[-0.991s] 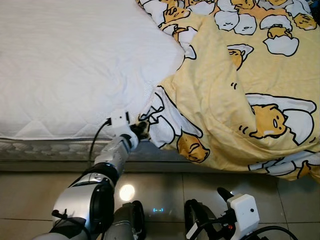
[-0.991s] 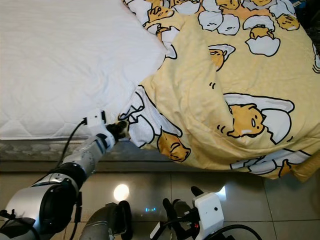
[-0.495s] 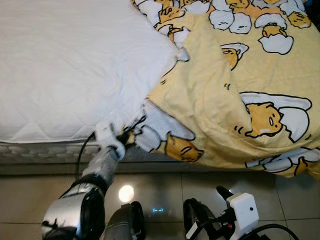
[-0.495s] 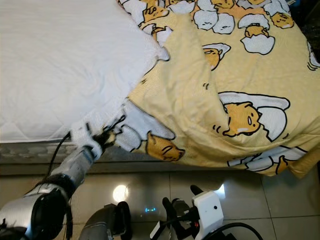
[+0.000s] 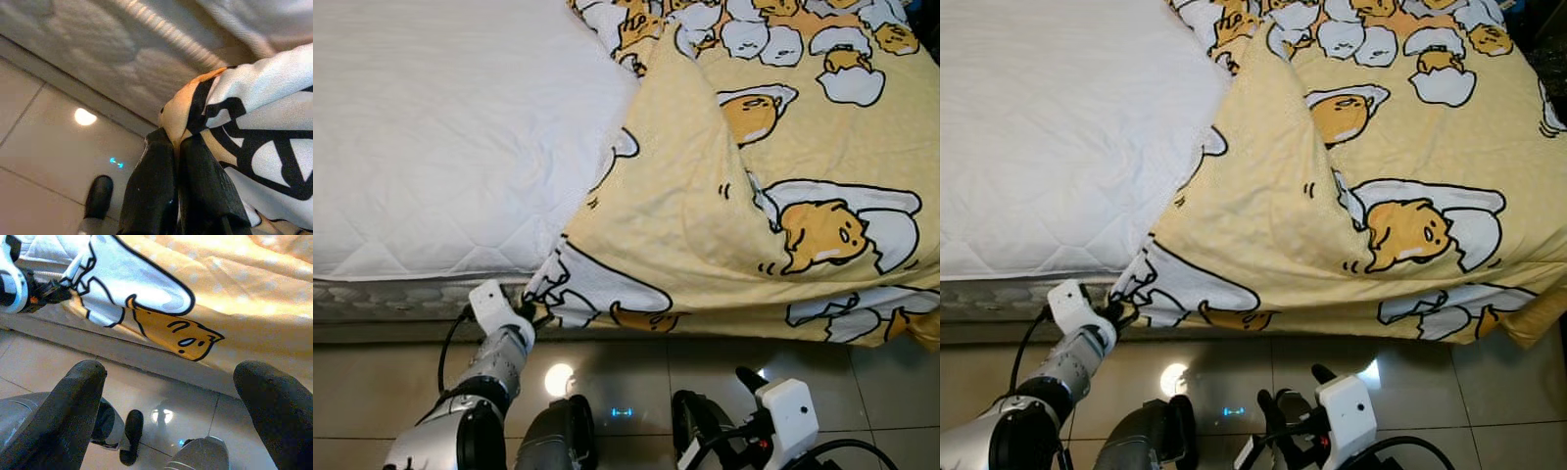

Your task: Clean up the room

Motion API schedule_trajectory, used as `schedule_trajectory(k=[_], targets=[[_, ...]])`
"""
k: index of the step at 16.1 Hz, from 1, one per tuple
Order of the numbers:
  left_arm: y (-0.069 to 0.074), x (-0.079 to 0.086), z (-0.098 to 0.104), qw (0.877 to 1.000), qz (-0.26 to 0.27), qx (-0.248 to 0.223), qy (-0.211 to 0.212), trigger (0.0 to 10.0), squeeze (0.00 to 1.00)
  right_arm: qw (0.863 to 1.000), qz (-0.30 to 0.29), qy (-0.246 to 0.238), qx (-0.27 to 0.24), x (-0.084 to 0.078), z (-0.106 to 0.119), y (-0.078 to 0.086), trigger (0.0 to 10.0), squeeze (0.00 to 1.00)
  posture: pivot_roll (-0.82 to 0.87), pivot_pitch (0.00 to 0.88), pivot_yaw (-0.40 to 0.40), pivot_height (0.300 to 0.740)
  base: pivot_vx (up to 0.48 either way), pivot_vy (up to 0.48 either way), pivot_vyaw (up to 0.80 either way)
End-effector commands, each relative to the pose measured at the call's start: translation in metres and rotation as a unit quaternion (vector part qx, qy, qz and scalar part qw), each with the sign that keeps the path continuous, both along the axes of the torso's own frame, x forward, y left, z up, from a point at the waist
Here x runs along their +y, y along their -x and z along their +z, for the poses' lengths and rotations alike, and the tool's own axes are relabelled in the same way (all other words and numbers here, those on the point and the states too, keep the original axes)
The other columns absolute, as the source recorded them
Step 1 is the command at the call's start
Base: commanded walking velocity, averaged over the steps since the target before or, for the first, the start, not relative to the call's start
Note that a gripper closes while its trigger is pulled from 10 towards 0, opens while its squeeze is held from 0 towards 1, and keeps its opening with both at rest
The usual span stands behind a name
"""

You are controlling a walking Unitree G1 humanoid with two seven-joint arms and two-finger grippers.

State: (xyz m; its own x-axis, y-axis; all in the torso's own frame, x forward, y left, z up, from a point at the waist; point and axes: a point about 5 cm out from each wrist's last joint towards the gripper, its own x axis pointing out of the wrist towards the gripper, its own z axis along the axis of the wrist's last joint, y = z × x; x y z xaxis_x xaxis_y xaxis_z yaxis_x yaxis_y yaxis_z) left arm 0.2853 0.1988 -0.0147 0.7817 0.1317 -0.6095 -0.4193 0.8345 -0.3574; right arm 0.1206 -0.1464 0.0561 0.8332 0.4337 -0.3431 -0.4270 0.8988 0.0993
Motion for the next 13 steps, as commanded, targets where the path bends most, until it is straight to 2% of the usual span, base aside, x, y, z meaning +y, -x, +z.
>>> schedule_trajectory(k=[1,2,5,6,7,11,13], targets=[[0.024,0.016,-0.017,0.998,0.034,0.046,-0.022,0.0,0.00,1.000,0.004,-0.005,0.017,0.001,-0.005,0.005,10.0,0.00,-0.24,0.252,0.024,0.710,0.000,0.000,0.00],[0.031,0.018,-0.022,0.997,0.037,0.058,-0.028,0.0,0.00,1.000,0.005,-0.005,0.018,0.001,-0.005,0.005,10.0,0.00,-0.23,0.250,0.024,0.710,0.000,0.000,0.00],[0.073,0.024,-0.048,0.989,0.036,0.126,-0.065,0.0,0.00,1.000,0.009,-0.005,0.022,0.001,-0.007,0.005,10.0,0.00,-0.23,0.250,0.024,0.710,0.000,0.000,0.00],[0.078,0.025,-0.051,0.988,0.034,0.136,-0.071,0.0,0.00,1.000,0.010,-0.005,0.022,0.001,-0.007,0.005,10.0,0.00,-0.23,0.250,0.024,0.710,0.000,0.000,0.00],[0.093,0.027,-0.058,0.983,0.026,0.159,-0.083,0.0,0.00,1.000,0.012,-0.005,0.023,0.001,-0.007,0.004,10.0,0.00,-0.22,0.247,0.019,0.710,0.000,0.000,0.00],[0.111,0.030,-0.067,0.972,0.008,0.204,-0.114,0.0,0.00,1.000,0.016,-0.004,0.026,-0.001,-0.009,0.003,10.0,0.00,-0.22,0.246,0.014,0.710,0.000,0.000,0.00],[0.125,0.040,-0.071,0.958,-0.003,0.241,-0.152,0.0,0.00,0.999,0.018,-0.003,0.027,-0.001,-0.010,0.002,10.0,0.00,-0.22,0.244,0.015,0.710,0.000,0.000,0.00]])
